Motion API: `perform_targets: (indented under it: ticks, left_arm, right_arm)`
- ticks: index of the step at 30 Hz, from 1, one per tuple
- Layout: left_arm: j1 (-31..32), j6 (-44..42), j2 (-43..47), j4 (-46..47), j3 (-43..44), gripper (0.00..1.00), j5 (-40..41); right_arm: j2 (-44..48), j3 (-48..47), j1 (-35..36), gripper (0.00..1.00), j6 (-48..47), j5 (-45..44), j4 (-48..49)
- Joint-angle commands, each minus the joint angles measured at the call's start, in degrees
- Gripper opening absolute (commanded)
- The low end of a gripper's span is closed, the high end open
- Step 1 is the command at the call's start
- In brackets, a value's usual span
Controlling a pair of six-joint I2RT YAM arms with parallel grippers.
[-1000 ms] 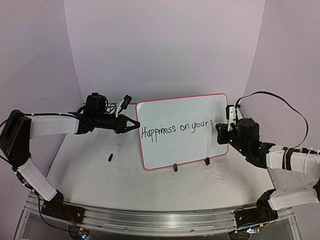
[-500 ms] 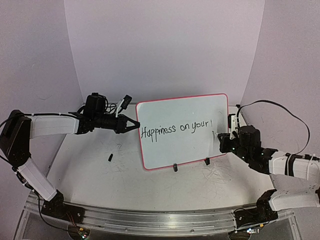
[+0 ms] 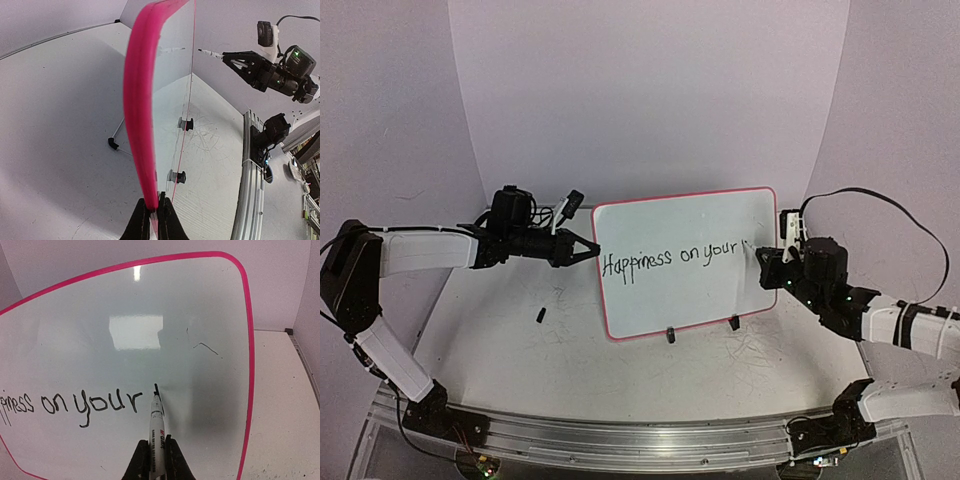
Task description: Write a sentence on the whiteboard
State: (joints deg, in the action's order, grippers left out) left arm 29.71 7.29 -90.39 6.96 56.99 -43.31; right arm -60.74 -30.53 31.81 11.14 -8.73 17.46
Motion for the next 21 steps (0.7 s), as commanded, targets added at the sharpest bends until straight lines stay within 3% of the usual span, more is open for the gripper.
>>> perform_targets:
  ticks: [1,21]
  left_arm:
    - [1.49,-2.37,1.60,-1.15,2.14,0.00,-1.73]
    - [1.49,-2.46,1.35,-1.23,2.16,0.00,-1.91]
  right_arm:
    - [-1.68,-3.43,0.19,0.00,-1.78,-1.84,3.56]
    - [-5.77,-3.76,0.10,0.00,-1.14,-4.05,4.16]
